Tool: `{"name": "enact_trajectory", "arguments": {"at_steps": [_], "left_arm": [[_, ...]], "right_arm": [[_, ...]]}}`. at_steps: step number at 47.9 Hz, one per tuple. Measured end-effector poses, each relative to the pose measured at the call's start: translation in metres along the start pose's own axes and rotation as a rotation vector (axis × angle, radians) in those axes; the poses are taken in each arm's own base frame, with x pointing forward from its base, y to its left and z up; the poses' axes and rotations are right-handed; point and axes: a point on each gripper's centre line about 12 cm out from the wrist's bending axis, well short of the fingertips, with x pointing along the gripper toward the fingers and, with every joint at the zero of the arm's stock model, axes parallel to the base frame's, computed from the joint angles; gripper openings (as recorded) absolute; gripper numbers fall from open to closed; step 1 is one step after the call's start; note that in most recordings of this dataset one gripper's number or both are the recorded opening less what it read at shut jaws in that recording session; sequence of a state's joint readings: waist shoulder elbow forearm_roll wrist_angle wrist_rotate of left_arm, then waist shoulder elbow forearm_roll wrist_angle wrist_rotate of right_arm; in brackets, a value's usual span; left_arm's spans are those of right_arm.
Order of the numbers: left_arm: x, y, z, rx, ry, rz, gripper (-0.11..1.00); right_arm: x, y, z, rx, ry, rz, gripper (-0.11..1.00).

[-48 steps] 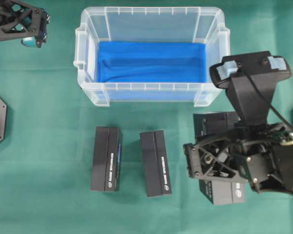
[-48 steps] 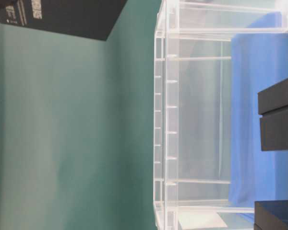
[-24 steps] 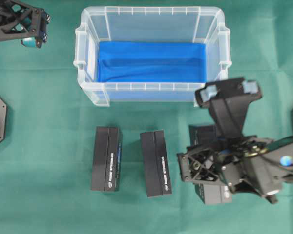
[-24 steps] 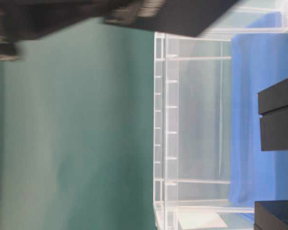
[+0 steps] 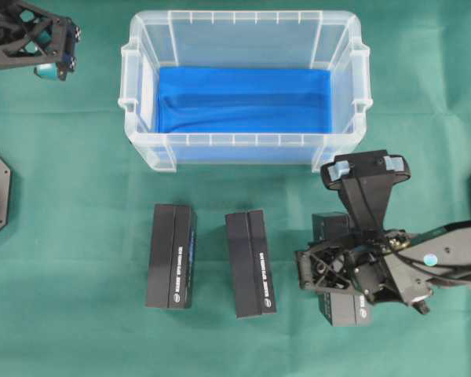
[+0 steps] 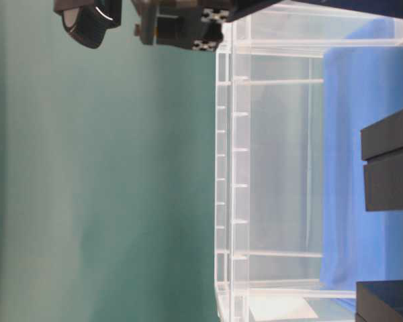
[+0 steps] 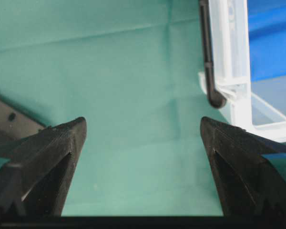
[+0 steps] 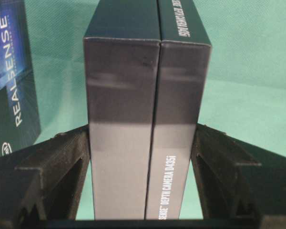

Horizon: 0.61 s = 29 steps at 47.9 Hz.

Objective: Take out the box from the case.
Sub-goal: 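Carry the box forward and set it on the cloth right of the middle box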

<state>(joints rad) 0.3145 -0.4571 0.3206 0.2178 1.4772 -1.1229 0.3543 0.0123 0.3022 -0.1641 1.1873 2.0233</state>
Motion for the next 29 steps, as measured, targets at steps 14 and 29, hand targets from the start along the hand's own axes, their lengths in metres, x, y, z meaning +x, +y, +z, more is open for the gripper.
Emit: {"name": "enact_trajectory", "arguments": {"at_steps": [14,29], "left_arm": [[-0.0001,0.0000,-0.0004,0.000,0.001,0.001,0.96],[-0.0001,0.0001,-0.0005,0.000,0.001,0.002,0.96]], "right_arm": [[0.0043,0.0000,0.0004,-0.006,0.002,0.014,0.67],[0.0097,0.0005,-0.0007,-0.007,0.016,0.038,0.67]]}}
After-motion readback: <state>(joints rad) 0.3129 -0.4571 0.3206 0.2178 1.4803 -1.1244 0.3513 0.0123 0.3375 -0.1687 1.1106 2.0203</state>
